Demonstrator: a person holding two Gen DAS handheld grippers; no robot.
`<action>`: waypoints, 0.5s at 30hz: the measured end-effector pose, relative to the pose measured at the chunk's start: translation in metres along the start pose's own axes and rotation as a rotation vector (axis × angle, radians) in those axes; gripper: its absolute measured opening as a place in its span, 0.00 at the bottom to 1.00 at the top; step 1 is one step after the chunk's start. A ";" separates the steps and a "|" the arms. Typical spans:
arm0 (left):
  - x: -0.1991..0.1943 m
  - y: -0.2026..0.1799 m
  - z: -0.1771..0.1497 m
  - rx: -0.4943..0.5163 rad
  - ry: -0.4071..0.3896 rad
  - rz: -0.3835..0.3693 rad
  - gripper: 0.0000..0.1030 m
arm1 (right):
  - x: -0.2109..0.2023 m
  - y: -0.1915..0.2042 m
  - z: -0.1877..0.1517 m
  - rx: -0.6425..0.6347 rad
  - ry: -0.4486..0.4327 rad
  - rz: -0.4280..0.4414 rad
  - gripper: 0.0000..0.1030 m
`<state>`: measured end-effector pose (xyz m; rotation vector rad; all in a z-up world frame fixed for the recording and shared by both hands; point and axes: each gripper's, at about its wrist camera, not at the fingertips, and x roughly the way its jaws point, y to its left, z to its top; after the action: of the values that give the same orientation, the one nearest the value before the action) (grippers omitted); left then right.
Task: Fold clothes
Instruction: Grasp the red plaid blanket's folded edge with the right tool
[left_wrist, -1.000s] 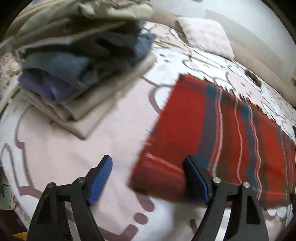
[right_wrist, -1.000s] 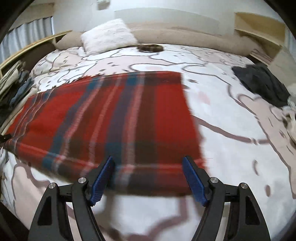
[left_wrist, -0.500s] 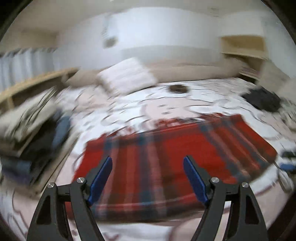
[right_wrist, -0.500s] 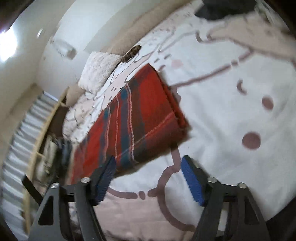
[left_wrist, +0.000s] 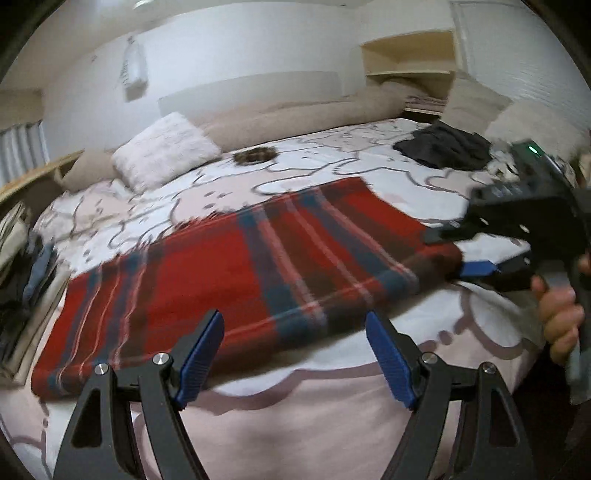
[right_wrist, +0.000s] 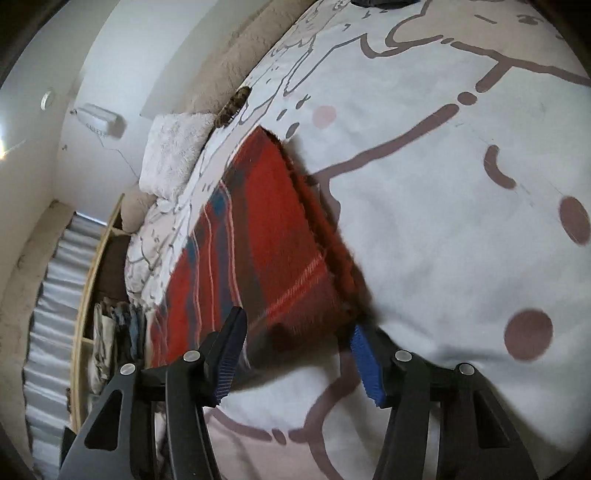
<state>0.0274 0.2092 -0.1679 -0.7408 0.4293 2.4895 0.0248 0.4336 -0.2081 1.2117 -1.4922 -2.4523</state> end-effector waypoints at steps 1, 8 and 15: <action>0.000 -0.007 0.002 0.033 -0.011 -0.009 0.77 | 0.000 -0.003 0.003 0.010 0.002 0.015 0.54; 0.005 -0.058 0.024 0.348 -0.105 -0.029 0.77 | 0.002 -0.027 0.023 0.087 0.054 0.115 0.12; 0.023 -0.091 0.050 0.548 -0.084 -0.166 0.71 | -0.008 -0.008 0.044 0.057 0.115 0.228 0.11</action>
<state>0.0397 0.3138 -0.1546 -0.4251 0.9273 2.0914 0.0054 0.4741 -0.1992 1.1014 -1.5811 -2.1726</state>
